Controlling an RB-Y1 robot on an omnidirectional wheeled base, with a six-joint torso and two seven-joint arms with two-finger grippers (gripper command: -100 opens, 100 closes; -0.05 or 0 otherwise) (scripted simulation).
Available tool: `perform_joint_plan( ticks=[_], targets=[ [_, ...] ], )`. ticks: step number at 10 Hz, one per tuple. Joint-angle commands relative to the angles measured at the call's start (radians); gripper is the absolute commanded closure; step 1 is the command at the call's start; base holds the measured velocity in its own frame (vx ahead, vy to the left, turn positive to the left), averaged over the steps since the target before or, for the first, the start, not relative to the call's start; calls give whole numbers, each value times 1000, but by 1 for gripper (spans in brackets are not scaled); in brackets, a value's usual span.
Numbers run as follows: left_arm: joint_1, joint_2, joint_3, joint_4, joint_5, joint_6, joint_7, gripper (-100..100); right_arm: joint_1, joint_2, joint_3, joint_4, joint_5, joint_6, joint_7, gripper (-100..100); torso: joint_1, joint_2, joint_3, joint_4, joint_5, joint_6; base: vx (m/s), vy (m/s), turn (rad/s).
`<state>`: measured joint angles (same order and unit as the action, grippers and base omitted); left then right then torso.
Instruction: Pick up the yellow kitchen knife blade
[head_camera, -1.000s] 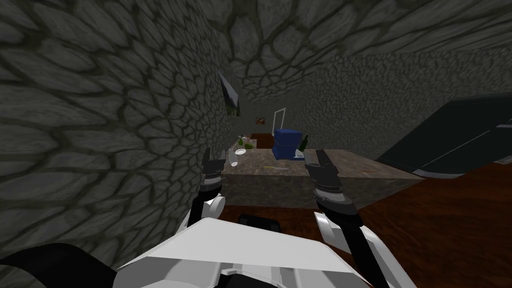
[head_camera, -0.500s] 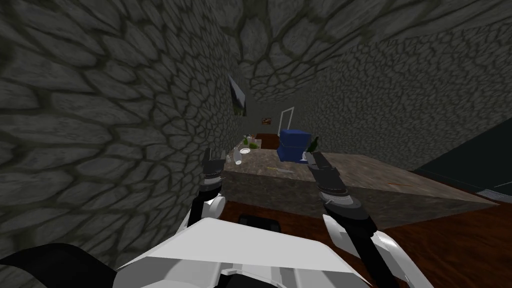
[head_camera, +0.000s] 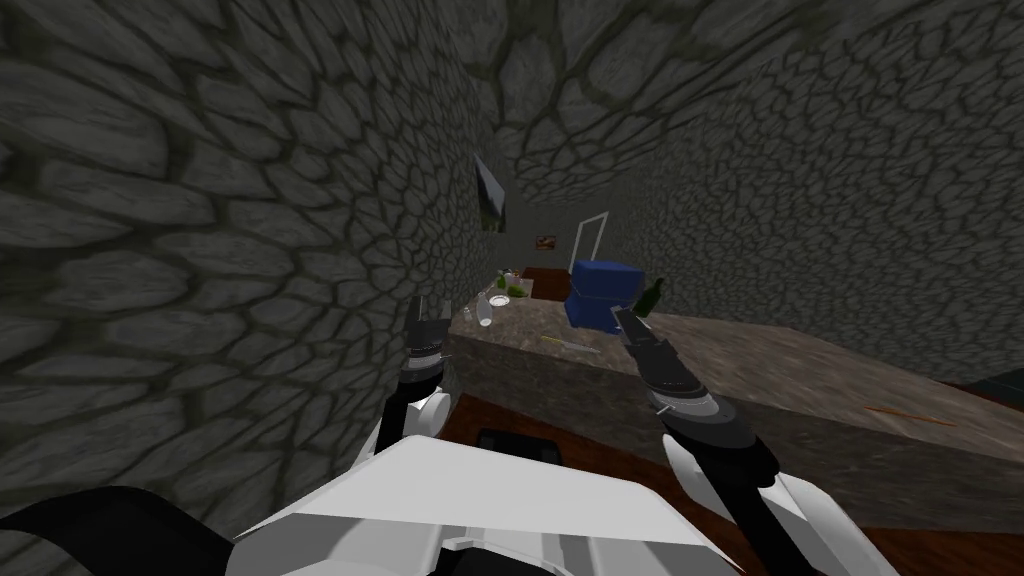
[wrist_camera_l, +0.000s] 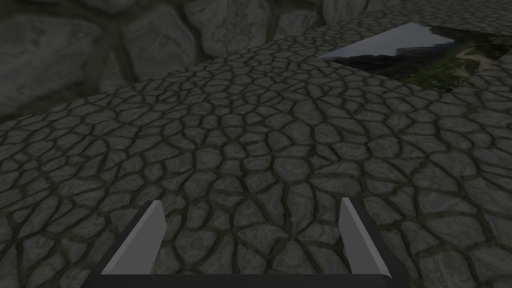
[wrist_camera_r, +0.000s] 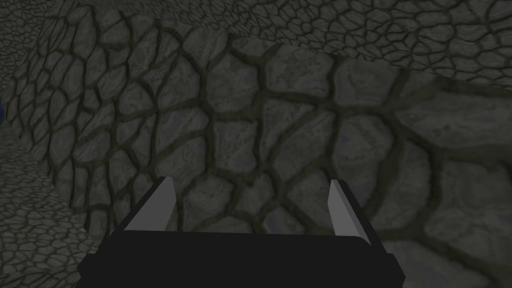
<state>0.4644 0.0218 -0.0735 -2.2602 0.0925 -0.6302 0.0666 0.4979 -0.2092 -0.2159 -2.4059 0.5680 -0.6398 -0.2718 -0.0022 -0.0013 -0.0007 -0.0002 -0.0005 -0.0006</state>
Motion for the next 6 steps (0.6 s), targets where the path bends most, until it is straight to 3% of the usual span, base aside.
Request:
perform_joint_plan(
  ticks=[1,2,4,5,6],
  targets=[
    [0,0,0,0,0,0,0,0,3,-7,-18,-2,50,-15,-12,-100,0,0,0,0,0,0,1,-44,202],
    [0,0,0,0,0,0,0,0,11,-19,-56,-10,81,-41,-34,-100,-1,0,0,0,0,1,-12,-49,360],
    [0,0,0,0,0,0,0,0,11,-19,-56,-10,135,-41,-34,-100,-1,1,0,0,0,1,-5,-39,64],
    [0,0,0,0,0,0,0,0,21,-30,-94,-18,167,-68,-58,-100,0,0,0,0,0,1,-3,-26,314],
    [0,0,0,0,0,0,0,0,21,-30,-94,-18,197,-68,-58,-100,0,0,0,0,0,0,-7,-40,270]
  ],
)
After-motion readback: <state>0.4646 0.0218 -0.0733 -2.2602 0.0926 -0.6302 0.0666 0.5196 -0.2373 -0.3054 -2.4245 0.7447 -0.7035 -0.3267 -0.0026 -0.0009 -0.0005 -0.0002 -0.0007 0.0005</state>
